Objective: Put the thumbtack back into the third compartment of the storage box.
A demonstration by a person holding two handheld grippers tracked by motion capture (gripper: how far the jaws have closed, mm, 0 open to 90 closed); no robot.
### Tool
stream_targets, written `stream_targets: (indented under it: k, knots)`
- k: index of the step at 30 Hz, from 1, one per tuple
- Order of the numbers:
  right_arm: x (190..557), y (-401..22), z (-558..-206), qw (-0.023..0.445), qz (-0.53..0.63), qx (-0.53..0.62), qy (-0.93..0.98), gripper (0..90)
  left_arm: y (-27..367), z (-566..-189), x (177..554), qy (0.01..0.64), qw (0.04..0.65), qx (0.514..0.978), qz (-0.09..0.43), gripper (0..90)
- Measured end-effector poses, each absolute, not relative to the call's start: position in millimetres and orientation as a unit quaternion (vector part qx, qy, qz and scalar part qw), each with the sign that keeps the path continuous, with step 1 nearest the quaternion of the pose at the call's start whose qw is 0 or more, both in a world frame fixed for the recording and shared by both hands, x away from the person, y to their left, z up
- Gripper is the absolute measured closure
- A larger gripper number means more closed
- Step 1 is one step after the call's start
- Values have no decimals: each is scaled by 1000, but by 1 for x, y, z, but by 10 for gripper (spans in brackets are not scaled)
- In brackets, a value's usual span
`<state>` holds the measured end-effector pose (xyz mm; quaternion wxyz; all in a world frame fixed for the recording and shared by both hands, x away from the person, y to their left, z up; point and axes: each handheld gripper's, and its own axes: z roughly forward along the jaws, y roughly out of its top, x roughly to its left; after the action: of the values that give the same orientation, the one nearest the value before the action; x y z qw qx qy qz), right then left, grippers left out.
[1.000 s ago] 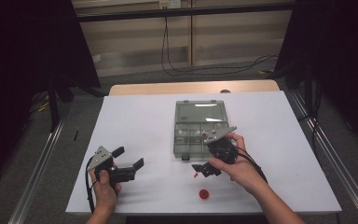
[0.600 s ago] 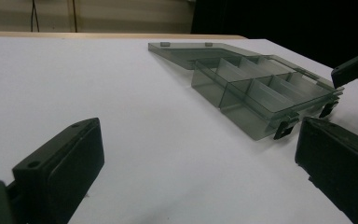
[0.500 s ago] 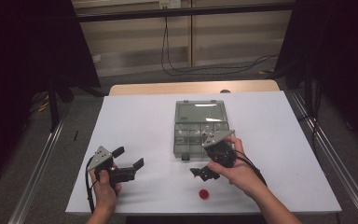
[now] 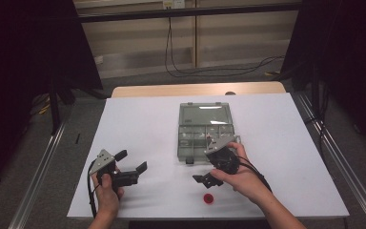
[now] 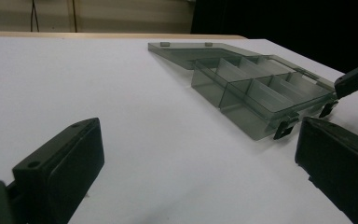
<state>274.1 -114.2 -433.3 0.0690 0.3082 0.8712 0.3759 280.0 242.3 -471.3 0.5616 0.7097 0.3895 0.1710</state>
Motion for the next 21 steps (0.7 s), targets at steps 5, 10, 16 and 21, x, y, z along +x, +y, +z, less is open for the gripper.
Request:
stream_targets:
  k: [5,10,16,21]
  knots:
    - [273,-112,-436,67,371,307,874,166,242,-471,280,389,562,710,171,12]
    - [274,-111,-442,59,366,302,878,281,242,-471,280,389,562,710,171,12]
    - [275,-112,-449,77,355,296,884,452,242,-471,280,389,561,710,171,11]
    - [278,-114,-452,84,346,292,887,577,242,-471,280,389,561,711,171,11]
